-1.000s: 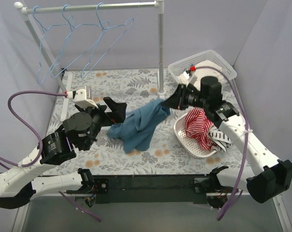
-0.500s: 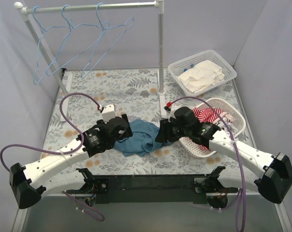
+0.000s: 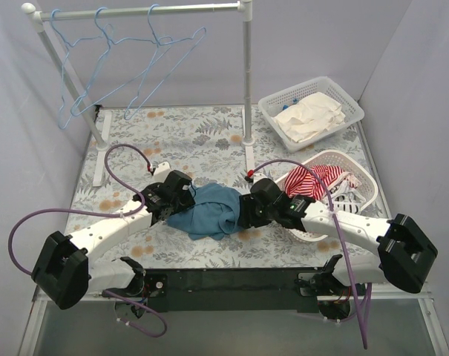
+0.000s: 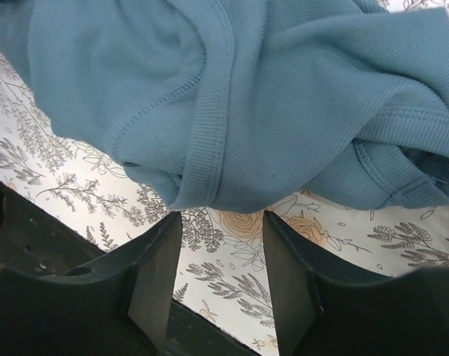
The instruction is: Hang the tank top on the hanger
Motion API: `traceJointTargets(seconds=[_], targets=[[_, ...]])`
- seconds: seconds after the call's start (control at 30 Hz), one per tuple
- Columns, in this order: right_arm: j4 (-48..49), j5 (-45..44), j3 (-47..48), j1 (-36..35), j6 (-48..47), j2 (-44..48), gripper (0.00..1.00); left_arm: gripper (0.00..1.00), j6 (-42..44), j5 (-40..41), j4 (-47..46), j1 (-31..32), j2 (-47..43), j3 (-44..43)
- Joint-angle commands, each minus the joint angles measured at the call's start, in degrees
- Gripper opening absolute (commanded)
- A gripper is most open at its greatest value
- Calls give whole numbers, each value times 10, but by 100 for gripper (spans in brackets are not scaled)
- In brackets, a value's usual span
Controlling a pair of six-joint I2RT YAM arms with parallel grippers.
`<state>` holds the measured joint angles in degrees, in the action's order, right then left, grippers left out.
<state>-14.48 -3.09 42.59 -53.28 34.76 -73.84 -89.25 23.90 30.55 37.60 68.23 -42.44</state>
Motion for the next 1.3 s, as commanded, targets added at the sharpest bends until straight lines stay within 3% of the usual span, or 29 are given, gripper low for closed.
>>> traceJointTargets(seconds=[0.0,0.27,0.4,0.43,0.53,0.57,0.6,0.67,0.8,0.93,1.1,1.17,1.27], targets=[[64,-12,-26,-4,21,13,57,56,-37,11,-18,-11,-11,34],[107,-16,-40,-9,29,-20,61,54,-61,25,-71,-26,13,72],[112,-37,-34,-8,25,-26,54,51,-48,27,-146,-34,8,102],[111,-43,-32,-8,24,-24,51,49,-45,23,-172,-39,11,104],[107,-60,-20,-8,14,-20,29,26,-33,22,-194,-42,18,98],[95,-65,-14,-8,8,-17,11,18,-30,24,-192,-42,16,92],[84,-68,-6,-8,6,-15,4,3,-19,30,-187,-42,10,77],[48,-82,24,-8,-4,3,1,0,-8,42,-159,-42,-19,61],[-24,-136,98,-8,-47,46,1,0,36,76,-104,-42,-92,4],[-87,-188,210,-6,-99,72,1,0,104,93,-36,-42,-141,-111],[-133,-251,446,4,-176,39,1,0,180,90,-6,-42,-143,-270],[-139,-251,508,14,-209,10,1,0,203,93,7,-42,-122,-356],[-155,-183,643,56,-218,-38,1,0,235,92,13,-42,-90,-463]])
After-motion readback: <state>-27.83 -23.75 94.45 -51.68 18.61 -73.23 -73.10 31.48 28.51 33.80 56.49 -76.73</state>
